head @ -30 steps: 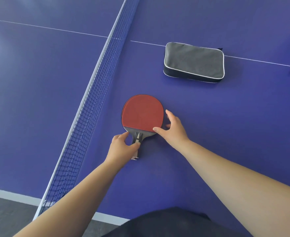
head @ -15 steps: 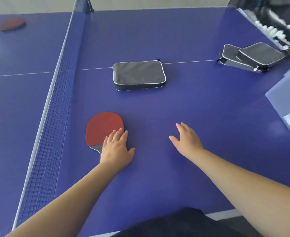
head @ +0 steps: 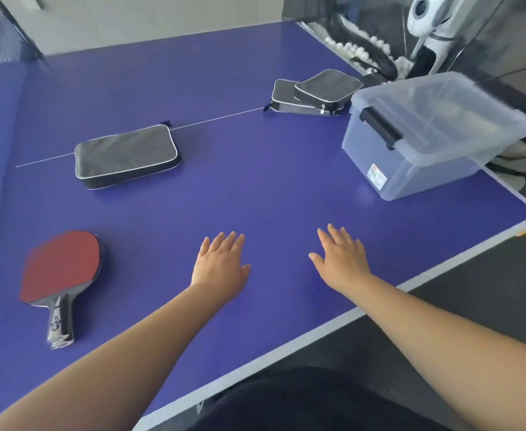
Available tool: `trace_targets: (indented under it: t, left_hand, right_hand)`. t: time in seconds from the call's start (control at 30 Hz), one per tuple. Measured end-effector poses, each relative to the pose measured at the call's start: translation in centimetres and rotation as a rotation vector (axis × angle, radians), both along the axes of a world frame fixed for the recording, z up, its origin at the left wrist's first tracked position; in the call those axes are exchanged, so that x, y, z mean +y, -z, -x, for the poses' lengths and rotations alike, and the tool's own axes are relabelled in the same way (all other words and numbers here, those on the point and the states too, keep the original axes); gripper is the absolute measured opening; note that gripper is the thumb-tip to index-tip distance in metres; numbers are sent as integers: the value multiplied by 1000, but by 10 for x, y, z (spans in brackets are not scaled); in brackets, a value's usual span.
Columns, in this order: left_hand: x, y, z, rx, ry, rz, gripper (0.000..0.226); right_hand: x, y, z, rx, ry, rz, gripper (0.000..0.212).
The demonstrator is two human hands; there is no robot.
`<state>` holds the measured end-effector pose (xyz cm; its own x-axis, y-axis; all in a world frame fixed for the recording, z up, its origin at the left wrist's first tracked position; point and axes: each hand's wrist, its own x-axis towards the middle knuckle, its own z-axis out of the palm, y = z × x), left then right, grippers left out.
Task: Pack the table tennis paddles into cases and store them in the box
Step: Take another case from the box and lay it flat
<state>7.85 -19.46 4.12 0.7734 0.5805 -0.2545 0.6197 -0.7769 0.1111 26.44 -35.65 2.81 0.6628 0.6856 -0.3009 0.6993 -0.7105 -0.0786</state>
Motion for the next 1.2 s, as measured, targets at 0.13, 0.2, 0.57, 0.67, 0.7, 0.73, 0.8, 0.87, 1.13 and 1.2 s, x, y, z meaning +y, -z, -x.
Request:
trace_targets:
  t: [0.13, 0.2, 0.57, 0.67, 0.7, 0.73, 0.8, 0.87, 1.13, 1.2]
  left_hand:
    - [-45, -1, -52, -21, 11, 4, 63]
    - [-64, -2, -75, -24, 9, 8, 61]
    - [-107, -9, -170, -33, 52, 20, 60]
    - [-100, -10, -198, -57, 71, 28, 59]
    - [-97, -11, -208, -70, 73, 32, 58]
    - [-92, -12, -218, -90, 71, 36, 57]
    - [-83, -16, -236, -148, 57, 36, 55]
    - [-73, -21, -254, -220, 35, 37, 53]
    - [-45, -47, -323, -406, -28, 64, 51]
    - [-39, -52, -341, -447, -51, 66, 52]
  right_hand:
    - [-51, -6, -41, 12, 14, -24, 64]
    - [-72, -9, -61, 21, 19, -37, 64]
    - [-131, -19, -143, 35, 118, -130, 62]
    - [-133, -24, -163, 27, 164, -185, 59]
    - [-133, -28, -170, 15, 179, -225, 57]
    - [-132, -33, -177, -10, 187, -275, 54]
    - [-129, -43, -190, -94, 177, -383, 45]
    - [-121, -54, -207, -173, 159, -471, 37]
    - [-75, -83, -287, -217, 211, -712, 32]
    - [-61, -88, -313, -208, 202, -727, 33]
